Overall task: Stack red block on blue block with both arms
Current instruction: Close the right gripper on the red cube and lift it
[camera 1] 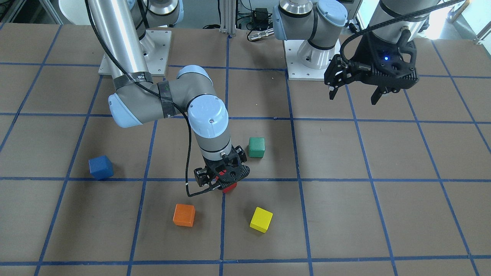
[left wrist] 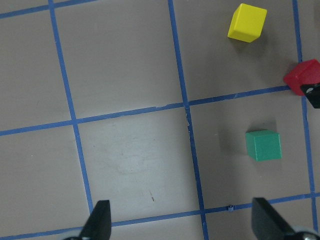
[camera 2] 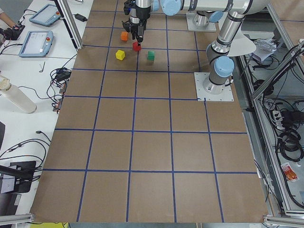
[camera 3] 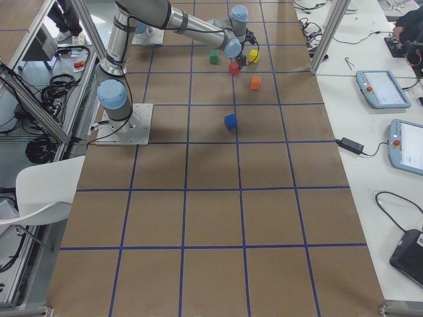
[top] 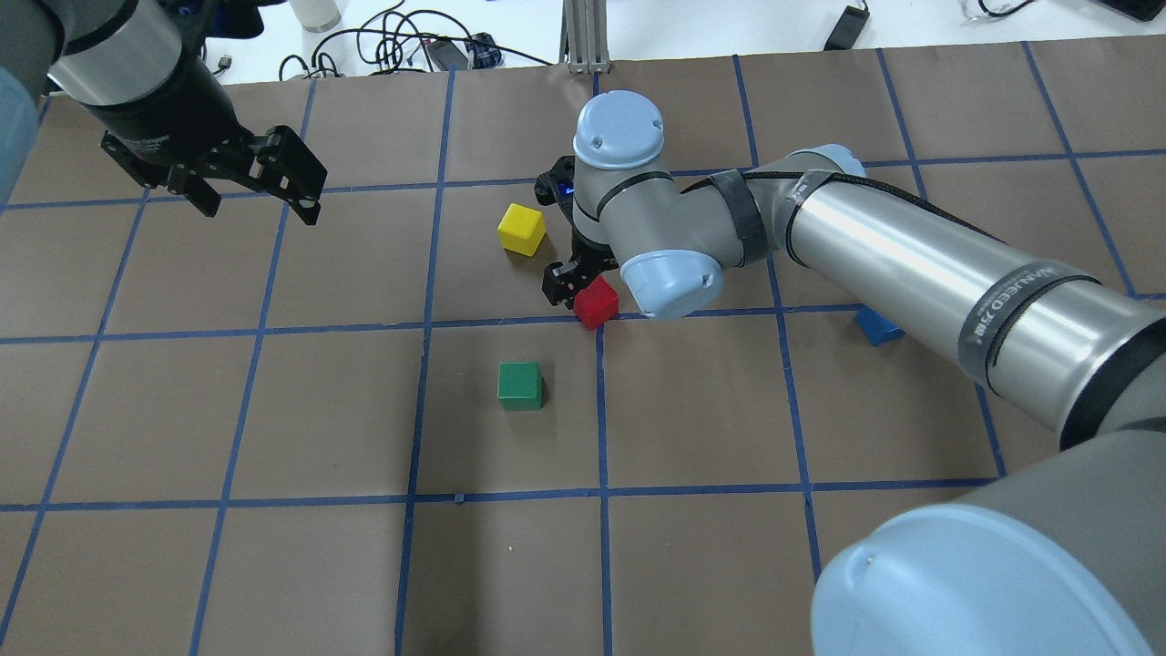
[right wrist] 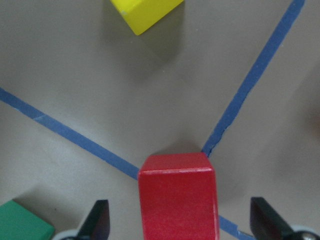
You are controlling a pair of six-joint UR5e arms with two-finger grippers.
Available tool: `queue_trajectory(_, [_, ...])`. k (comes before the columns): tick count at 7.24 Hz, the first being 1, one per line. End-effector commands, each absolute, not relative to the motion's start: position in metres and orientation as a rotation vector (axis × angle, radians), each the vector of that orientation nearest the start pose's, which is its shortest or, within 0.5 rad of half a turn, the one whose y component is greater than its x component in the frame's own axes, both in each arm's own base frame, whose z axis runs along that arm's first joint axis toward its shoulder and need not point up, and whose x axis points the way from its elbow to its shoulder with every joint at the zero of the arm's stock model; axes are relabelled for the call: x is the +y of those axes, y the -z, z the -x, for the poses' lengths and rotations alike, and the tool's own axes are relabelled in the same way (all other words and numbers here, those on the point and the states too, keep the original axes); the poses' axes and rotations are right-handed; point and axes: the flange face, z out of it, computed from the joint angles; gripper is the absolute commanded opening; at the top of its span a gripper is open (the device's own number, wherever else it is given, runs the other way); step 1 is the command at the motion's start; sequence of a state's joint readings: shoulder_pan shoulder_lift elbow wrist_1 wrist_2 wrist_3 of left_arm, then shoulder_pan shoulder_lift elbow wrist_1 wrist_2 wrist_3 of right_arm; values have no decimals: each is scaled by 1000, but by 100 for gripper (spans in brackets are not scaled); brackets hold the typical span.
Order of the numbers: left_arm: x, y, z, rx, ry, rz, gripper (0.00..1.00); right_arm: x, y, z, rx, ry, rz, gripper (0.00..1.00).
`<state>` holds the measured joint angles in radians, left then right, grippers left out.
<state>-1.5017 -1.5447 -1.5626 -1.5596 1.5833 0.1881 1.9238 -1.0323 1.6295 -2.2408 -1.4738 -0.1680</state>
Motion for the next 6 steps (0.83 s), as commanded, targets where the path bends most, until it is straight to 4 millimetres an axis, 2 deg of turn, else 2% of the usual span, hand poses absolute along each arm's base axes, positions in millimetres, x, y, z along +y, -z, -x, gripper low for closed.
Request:
queue_trajectory(1, [-498,-506,112,3118,50,-117,100,-558,-203,-361,2929,62,772,100])
queue_trajectory(2, [-495,-508,125,3110,41,-150,100,-557,-201,-361,2928,56,778,79])
queue_trajectory(3, [-494,-508,125,3104,42,-154,100,-556,-199,-360,2931,33,780,40])
queue_trajectory(4, [-491,-503,127,3111,31,-160,100,-556,-201,-359,2932,33,778,7])
queue_trajectory(5, [-486,-501,129,3113,34,-181,100,-557,-206,-359,2932,45,778,0])
queue_trajectory(6, [-483,-501,128,3111,38,-186,100,-557,-221,-356,2943,68,777,0])
